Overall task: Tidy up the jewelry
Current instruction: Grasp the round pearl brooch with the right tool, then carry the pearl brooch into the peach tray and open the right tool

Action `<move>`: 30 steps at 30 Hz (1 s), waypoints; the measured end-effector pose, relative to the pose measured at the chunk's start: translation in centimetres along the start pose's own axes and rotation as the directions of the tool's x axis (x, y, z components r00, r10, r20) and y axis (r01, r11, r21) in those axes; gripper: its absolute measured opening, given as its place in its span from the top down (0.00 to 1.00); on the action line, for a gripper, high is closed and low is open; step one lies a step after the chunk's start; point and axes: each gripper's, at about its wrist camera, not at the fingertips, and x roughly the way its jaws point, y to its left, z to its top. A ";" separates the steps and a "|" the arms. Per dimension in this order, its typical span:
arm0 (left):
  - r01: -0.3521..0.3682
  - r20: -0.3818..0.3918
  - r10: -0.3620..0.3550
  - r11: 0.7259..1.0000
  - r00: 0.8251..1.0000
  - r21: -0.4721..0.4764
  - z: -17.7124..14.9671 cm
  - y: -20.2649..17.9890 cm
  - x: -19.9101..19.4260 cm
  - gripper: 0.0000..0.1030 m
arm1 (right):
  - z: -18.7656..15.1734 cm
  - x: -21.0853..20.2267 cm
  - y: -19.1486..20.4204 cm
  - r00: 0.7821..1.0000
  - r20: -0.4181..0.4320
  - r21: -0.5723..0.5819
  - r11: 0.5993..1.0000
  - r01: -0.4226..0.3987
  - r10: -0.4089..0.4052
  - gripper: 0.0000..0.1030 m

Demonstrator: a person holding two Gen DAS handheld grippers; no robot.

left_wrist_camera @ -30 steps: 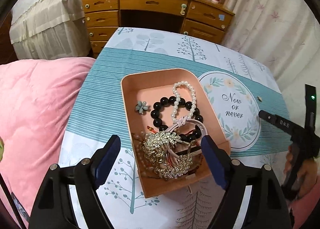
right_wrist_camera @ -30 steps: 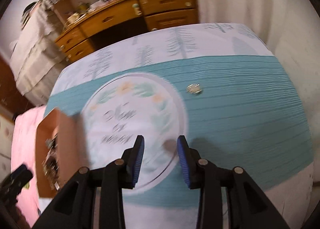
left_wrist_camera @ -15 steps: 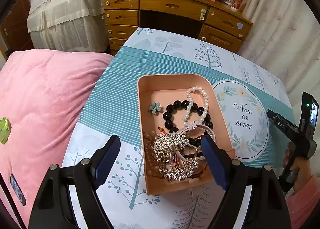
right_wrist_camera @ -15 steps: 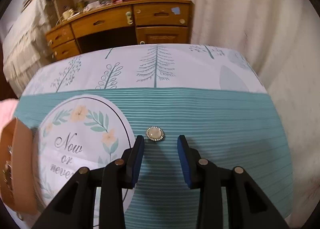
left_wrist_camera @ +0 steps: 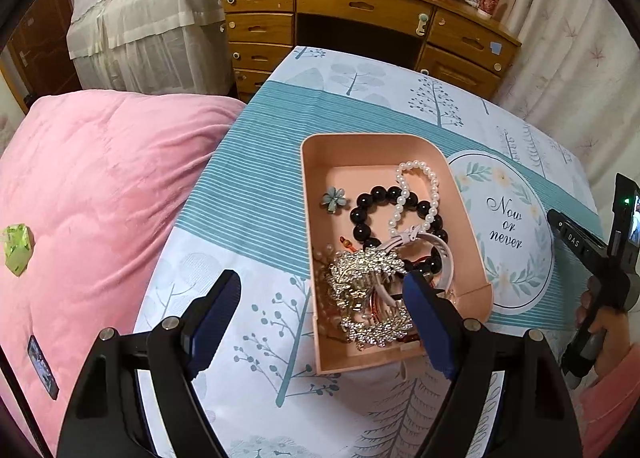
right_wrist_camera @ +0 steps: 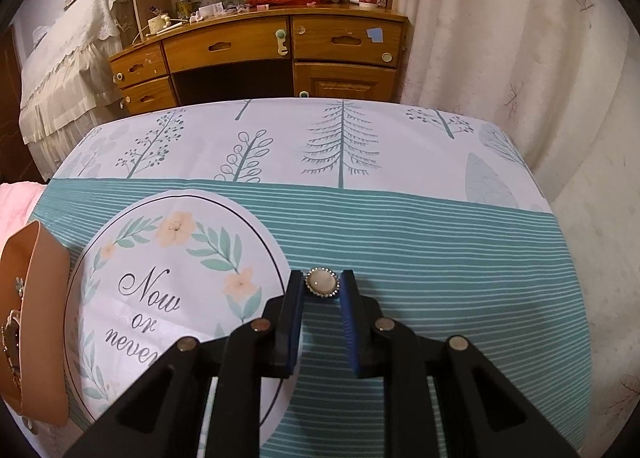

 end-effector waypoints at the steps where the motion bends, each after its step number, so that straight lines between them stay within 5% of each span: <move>1: 0.000 -0.001 0.000 1.000 1.000 0.000 0.0 0.1 0.0 0.21 | 0.0 0.0 0.1 1.000 -0.002 0.000 1.000 -0.007 0.007 0.83; 12: -0.012 -0.034 0.014 0.999 0.999 0.048 -0.7 2.2 0.4 0.21 | 0.3 -5.0 5.9 0.984 0.058 -0.033 0.986 -0.164 0.166 0.83; 18: -0.024 -0.025 0.026 0.998 0.999 0.062 -0.8 4.0 0.0 0.21 | 0.4 -9.9 10.4 0.935 0.111 -0.072 0.941 -0.332 0.338 0.83; 25: -0.015 -0.040 0.018 0.997 0.999 0.078 -1.2 5.7 -1.3 0.21 | -0.9 -14.9 15.4 0.910 0.110 -0.197 0.906 -0.375 0.400 0.83; 29: 0.026 -0.055 -0.022 0.997 0.998 0.074 -1.7 5.8 -3.1 0.21 | -2.3 -16.3 16.8 0.921 0.086 -0.214 0.910 -0.356 0.380 0.82; 30: 0.027 -0.056 -0.023 0.997 0.998 0.077 -1.8 5.7 -3.6 0.21 | -2.4 -16.2 16.9 0.927 0.058 -0.209 0.912 -0.352 0.371 0.75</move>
